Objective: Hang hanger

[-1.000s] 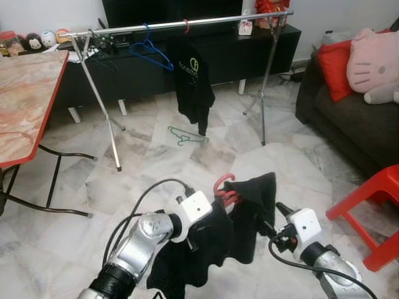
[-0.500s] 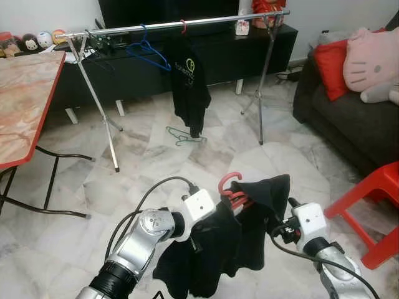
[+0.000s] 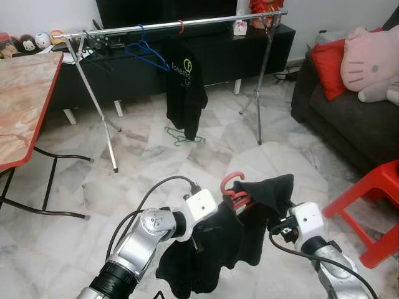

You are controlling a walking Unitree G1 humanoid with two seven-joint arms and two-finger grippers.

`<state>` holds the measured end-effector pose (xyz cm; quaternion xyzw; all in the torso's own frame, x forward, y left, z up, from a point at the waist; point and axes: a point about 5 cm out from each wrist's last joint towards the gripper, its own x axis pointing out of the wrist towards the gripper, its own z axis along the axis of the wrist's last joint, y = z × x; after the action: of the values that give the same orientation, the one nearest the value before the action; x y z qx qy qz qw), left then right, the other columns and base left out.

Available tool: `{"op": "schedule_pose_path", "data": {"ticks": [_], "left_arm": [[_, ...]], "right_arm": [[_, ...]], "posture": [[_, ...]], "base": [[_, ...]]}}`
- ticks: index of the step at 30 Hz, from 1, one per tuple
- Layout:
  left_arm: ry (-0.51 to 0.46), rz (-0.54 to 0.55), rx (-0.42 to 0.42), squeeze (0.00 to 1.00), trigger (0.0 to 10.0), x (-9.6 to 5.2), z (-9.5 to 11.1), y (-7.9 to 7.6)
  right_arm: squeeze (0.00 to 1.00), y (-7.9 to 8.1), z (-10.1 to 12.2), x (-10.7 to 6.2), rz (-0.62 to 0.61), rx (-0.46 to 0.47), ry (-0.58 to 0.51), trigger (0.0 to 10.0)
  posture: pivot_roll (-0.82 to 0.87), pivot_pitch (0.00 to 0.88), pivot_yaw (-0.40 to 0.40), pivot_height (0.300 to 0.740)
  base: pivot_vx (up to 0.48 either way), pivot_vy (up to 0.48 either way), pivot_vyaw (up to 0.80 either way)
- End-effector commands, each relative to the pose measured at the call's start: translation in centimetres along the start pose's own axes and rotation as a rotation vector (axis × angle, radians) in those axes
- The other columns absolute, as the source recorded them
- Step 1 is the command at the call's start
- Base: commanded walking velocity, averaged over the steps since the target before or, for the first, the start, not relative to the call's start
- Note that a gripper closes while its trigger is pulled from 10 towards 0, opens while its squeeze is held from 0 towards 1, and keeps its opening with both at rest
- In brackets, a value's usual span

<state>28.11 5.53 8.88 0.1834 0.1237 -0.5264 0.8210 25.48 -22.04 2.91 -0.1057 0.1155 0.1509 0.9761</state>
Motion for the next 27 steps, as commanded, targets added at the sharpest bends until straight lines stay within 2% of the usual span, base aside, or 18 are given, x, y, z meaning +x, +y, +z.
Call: {"op": "schedule_pose_path", "data": {"ticks": [1,27], "left_arm": [[-0.035,-0.005,0.011,0.00,10.0,0.00,0.88,-0.11],[-0.043,-0.025,0.011,0.00,10.0,-0.04,1.17,-0.32]], "right_arm": [[0.00,0.15,0.01,0.11,0.013,-0.002,0.000,0.0],[0.00,0.30,0.00,0.57,0.020,-0.025,0.019,0.0]], "posture": [[-0.09,0.000,-0.013,0.740],[-0.09,0.000,-0.017,0.740]], "base": [[0.000,0.000,0.00],[0.000,0.000,0.00]]}}
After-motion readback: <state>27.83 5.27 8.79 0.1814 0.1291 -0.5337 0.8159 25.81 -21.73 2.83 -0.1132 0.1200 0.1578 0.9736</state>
